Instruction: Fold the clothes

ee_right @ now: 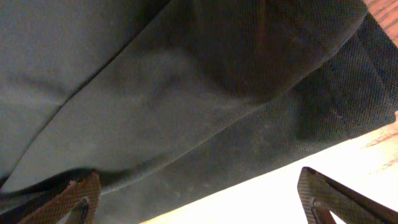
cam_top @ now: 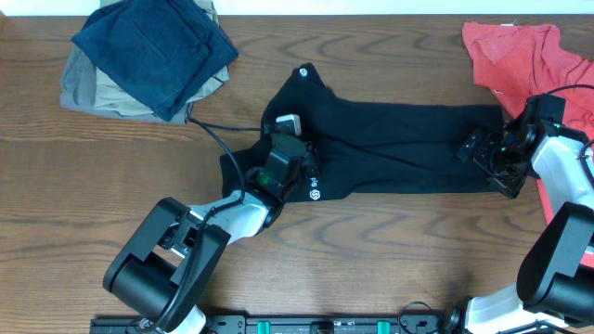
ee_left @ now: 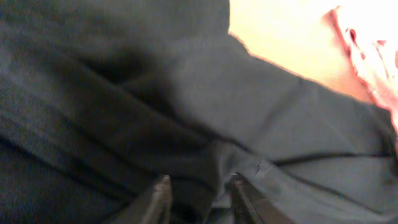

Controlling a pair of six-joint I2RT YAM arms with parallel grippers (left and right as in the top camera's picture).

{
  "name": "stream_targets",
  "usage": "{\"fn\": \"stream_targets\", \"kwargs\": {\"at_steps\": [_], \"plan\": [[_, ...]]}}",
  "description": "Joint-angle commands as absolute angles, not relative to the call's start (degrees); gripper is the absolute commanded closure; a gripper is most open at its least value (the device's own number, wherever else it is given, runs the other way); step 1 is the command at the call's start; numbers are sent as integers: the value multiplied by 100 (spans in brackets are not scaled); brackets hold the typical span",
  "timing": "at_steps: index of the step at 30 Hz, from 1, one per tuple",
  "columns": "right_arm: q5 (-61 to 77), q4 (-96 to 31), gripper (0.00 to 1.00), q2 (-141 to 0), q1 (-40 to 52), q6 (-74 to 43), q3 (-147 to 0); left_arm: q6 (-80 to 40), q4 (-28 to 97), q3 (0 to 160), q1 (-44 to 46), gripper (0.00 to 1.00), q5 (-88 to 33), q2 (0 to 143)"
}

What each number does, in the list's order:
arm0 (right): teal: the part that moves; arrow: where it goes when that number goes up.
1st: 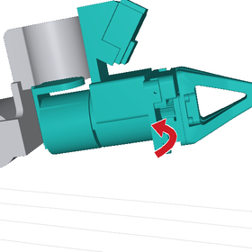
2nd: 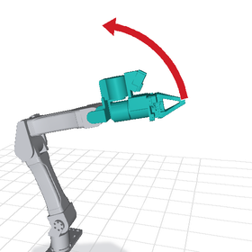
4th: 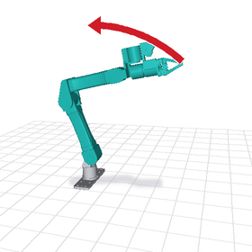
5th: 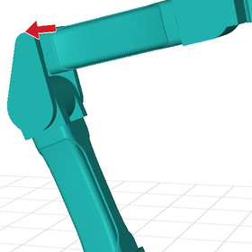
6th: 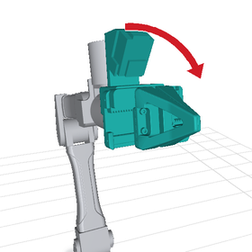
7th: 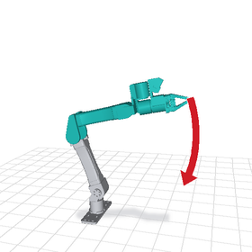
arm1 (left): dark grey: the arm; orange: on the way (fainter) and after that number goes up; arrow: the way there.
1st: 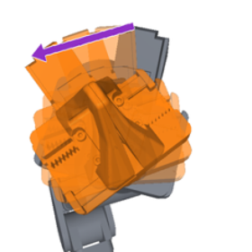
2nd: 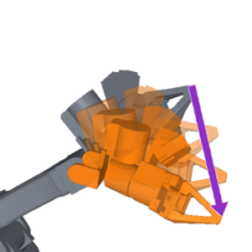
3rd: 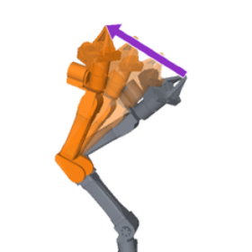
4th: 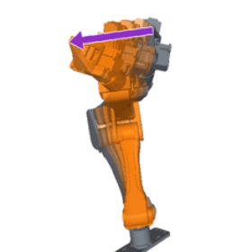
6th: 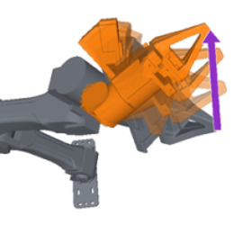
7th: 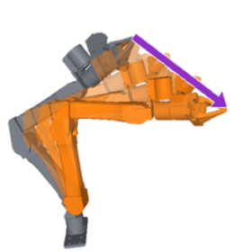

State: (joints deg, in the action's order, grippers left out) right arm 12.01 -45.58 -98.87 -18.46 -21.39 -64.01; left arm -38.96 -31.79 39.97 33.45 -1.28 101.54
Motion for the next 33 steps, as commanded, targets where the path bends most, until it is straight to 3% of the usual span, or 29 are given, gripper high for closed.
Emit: {"fn": "stream_targets", "kwargs": {"at_steps": [1, 8, 33], "plan": [[1179, -4563, 1, -9817, -1793, -2047, -6394, -3981, -3129, 4086, 3341, 59, -550, 10224], [1181, -4545, 1, -9817, -1793, -2049, -6394, -4545, -2873, 4086, 3341, 51, -751, 10224], [1186, -4567, 1, -9817, -1793, -2051, -6394, -4576, -3183, 4088, 3341, 52, -191, 10359]]}}
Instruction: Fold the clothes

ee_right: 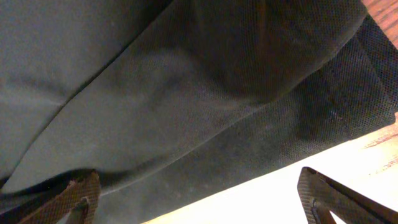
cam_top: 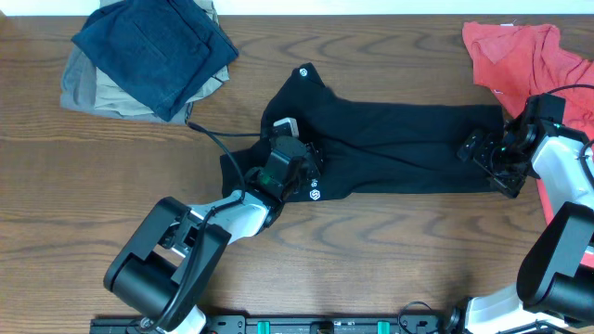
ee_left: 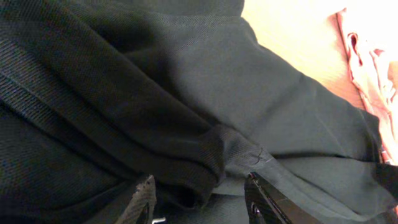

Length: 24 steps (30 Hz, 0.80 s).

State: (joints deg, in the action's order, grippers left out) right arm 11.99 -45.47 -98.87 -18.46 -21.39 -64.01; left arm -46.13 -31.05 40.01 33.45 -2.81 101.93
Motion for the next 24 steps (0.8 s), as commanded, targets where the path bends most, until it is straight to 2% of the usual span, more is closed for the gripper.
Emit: {"fn": "stream_targets", "kwargs": {"at_steps": [1, 11, 18, 24], "plan": [[1186, -4567, 1, -9817, -1793, -2051, -6394, -4574, -3225, 4088, 3341, 52, -191, 10390], [1186, -4565, 1, -9817, -1791, -2051, -6394, -4053, -3446, 4091, 3341, 53, -191, 10678], [1181, -4567, 1, -9817, -1793, -2049, -6394, -3817, -3614, 4130, 3341, 71, -191, 10678], [1181, -4554, 1, -9817, -1793, -2049, -6394, -3599, -3616, 4228, 3341, 94, -189, 10678]]}}
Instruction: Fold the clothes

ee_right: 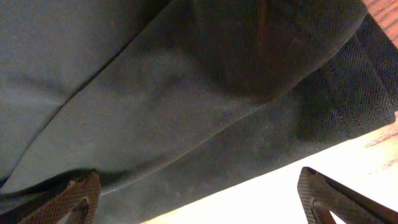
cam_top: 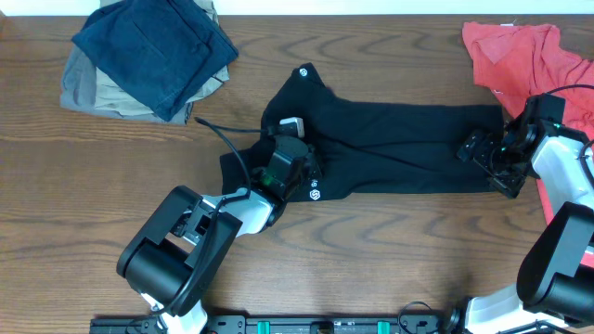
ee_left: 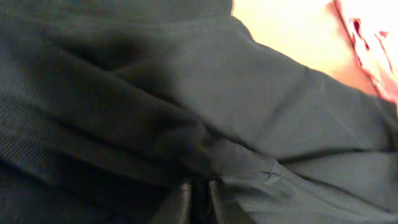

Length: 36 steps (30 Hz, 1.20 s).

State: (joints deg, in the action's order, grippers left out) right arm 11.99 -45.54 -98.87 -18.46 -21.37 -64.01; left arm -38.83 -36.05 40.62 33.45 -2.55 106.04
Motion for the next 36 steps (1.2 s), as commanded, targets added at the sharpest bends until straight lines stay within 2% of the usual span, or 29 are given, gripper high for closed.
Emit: {"fn": "stream_targets", "kwargs": {"at_steps": [1, 7, 13, 19, 22, 23, 25, 27, 28, 30, 33, 36], "plan": [[1181, -4556, 1, -9817, -1793, -2049, -6394, -3564, -3616, 4237, 3341, 94, -187, 10678], [1184, -4550, 1, -9817, -1793, -2051, -6394, -3509, -3793, 4340, 3341, 94, 211, 10678], [1184, -4580, 1, -9817, -1791, -2049, -6394, -2971, -4628, 4344, 3341, 94, 725, 10678], [1181, -4589, 1, -9817, -1793, -2049, -6394, -2523, -4705, 4388, 3341, 94, 1041, 10733], [1184, -4591, 1, -9817, -1791, -2049, -6394, -2370, -4707, 4471, 3341, 90, 1063, 10816], [1186, -4593, 1, -9817, -1791, -2049, -6394, -2353, -4707, 4501, 3341, 86, 1068, 10853], [1184, -4604, 1, -9817, -1791, -2049, -6394, -2355, -4707, 4550, 3341, 66, 1111, 10940], [1184, -4613, 1, -9817, -1793, -2049, -6394, -2355, -4707, 4556, 3341, 35, 1125, 11015], [1184, -4613, 1, -9817, -1793, -2049, -6394, -2335, -4703, 4556, 3339, 24, 1125, 11030], [1184, -4613, 1, -9817, -1793, -2049, -6394, -2097, -4709, 4556, 3334, 14, 1122, 11015], [1186, -4615, 1, -9817, -1793, -2049, -6394, -1758, -4694, 4556, 3330, 10, 1122, 10812], [1184, -4613, 1, -9817, -1793, -2049, -6394, -1651, -4300, 4556, 3330, 0, 1120, 10298]]}}
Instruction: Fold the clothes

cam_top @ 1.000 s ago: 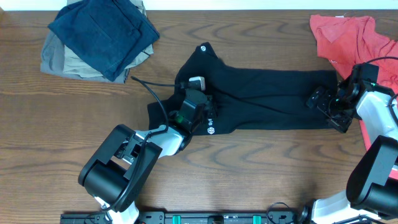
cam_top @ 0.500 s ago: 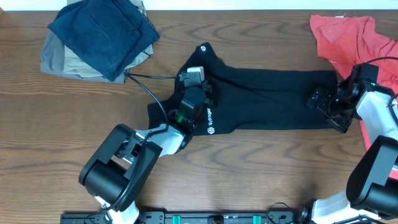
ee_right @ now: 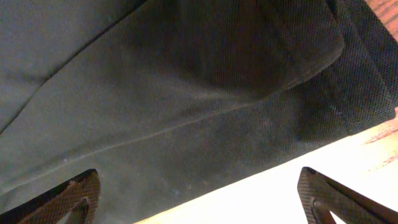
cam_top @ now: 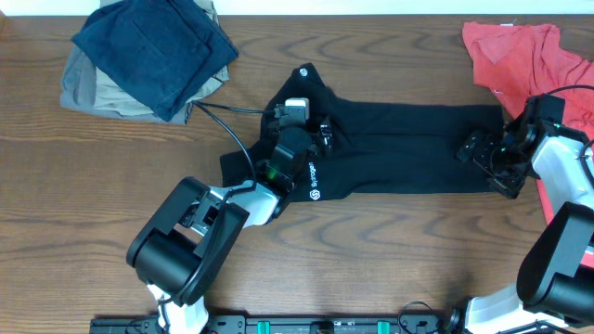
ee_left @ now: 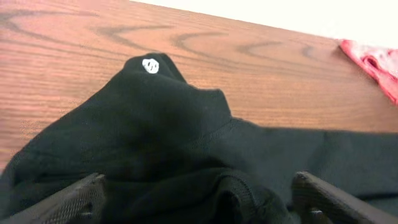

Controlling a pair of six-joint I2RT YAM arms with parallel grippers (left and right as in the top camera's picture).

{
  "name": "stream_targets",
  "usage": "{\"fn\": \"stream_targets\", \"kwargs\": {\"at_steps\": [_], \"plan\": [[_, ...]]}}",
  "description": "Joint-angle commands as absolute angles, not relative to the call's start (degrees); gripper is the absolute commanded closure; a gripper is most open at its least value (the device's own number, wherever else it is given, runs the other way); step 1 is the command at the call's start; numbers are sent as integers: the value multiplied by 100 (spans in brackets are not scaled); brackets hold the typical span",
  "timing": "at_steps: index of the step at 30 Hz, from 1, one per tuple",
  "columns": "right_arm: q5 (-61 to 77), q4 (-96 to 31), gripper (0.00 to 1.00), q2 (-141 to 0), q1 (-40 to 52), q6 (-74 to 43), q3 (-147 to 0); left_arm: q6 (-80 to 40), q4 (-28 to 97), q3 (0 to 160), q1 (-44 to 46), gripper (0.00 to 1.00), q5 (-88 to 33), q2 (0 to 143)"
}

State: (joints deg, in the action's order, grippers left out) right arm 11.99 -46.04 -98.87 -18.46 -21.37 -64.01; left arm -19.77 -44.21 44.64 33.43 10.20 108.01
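Observation:
A long black garment (cam_top: 408, 158) with small white logos lies across the middle of the table. Its left end is bunched up. My left gripper (cam_top: 316, 134) stands over that bunch, wide open. In the left wrist view a rumpled fold of the black garment (ee_left: 186, 124) lies between the left gripper's (ee_left: 202, 193) spread fingers, and a white logo (ee_left: 150, 65) shows beyond. My right gripper (cam_top: 487, 153) is low over the garment's right end. In the right wrist view that gripper (ee_right: 199, 199) is open, and the black hem (ee_right: 348, 81) runs across.
A navy folded garment (cam_top: 153, 46) lies on a khaki one at the back left. A red garment (cam_top: 520, 56) lies crumpled at the back right, close behind my right arm. The left arm's cable (cam_top: 227, 125) crosses the wooden table (cam_top: 418, 250).
My left gripper was shut on a fold of black cloth; now it is wide open, sits a little farther back and looks across the garment. The cloth under my right gripper lies flatter.
At first my left gripper's fingers stood a little apart around a fold at the garment's left end, then wider. Then they were shut on that fold, and now they are wide open over it. My right gripper stayed open at the right end throughout.

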Motion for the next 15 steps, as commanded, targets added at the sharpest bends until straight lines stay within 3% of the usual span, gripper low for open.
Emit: {"fn": "stream_targets", "kwargs": {"at_steps": [1, 10, 15], "plan": [[1184, -4613, 1, -9817, -1793, -2043, -6394, -1651, -3927, 4556, 3330, 2, 1118, 10005], [1186, -4613, 1, -9817, -1793, -1900, -6394, -1973, 370, 4556, 3319, 2, 1096, 8180], [1271, -4735, 1, -9815, -1793, -1896, -6394, -2040, 1330, 4556, 3319, 2, 537, 8038]]}}
